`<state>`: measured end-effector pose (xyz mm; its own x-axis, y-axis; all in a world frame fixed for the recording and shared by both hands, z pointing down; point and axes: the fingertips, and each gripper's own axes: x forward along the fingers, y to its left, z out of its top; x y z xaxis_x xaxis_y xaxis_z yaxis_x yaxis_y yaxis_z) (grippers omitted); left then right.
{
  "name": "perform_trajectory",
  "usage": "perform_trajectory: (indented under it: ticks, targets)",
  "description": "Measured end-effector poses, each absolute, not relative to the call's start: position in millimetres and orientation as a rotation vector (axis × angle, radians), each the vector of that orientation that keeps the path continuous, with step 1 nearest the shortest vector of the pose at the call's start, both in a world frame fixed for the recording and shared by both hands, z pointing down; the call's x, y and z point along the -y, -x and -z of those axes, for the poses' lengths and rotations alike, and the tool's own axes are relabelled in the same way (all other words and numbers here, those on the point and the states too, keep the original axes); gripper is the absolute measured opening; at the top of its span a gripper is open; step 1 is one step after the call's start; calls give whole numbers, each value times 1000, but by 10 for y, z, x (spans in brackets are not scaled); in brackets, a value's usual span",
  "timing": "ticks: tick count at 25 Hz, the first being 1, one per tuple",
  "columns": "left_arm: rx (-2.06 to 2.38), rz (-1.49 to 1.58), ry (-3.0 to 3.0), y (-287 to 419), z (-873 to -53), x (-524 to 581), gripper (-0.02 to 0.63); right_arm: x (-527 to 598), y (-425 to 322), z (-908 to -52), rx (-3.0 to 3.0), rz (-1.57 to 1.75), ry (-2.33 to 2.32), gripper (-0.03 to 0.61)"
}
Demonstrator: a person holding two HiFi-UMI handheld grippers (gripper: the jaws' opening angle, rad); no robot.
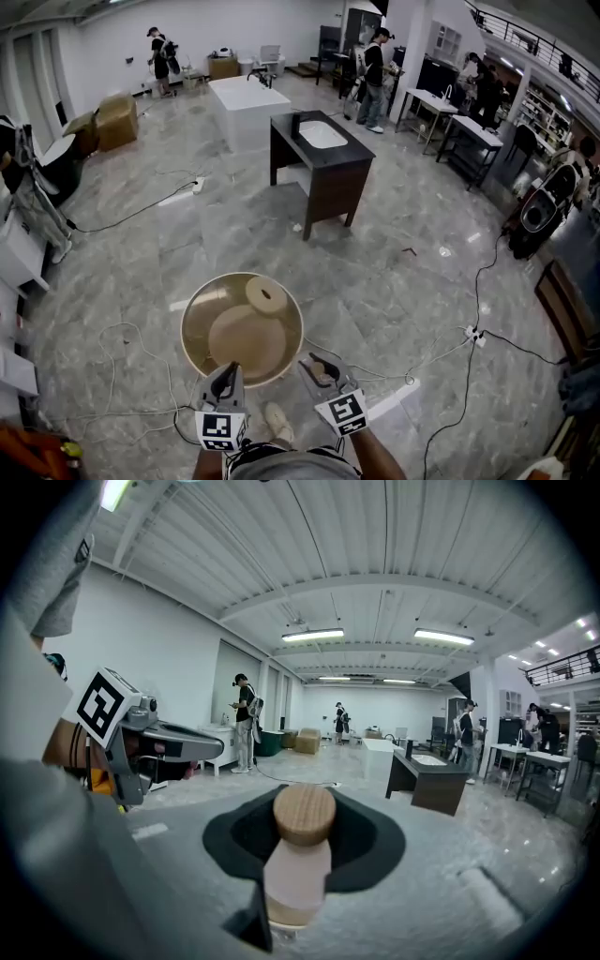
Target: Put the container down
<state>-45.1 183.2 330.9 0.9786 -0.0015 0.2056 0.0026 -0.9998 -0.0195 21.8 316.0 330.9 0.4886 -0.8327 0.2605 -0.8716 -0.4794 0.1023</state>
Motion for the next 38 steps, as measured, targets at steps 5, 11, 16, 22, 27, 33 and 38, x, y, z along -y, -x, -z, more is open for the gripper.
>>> perform_trajectory:
  ticks: [5,11,16,22,27,33,38]
  targets:
    - [-31,326,3108,3,-3361,-1532,31,-2847,-696,-3355,1485,-256,-2498,110]
    - [-99,312,3109,-244,-3349,-1156,31,-2434,-1012,-3346,1537,-243,-2461,110]
    - [-202,303,3104,-244,-3386,-841,31,-2089,-1126,-3390,1599,-239,-2420,110]
    - [-324,304,3101,-181,-3351,-569,31,-1716,-1170,-3369,1700,-226,-2360,110]
    - [-475,313,3102,-95,-3350,-365,31,-1394,-1184,-3394,1813,-224,-2280,110]
    - [-689,333,3081,-232,-3484,-91,31,-920,-1421,-3550,1975,-228,-2134,110]
    - [-885,379,3060,-398,-3730,136,29,-506,-1609,-3768,2103,-249,-1974,110]
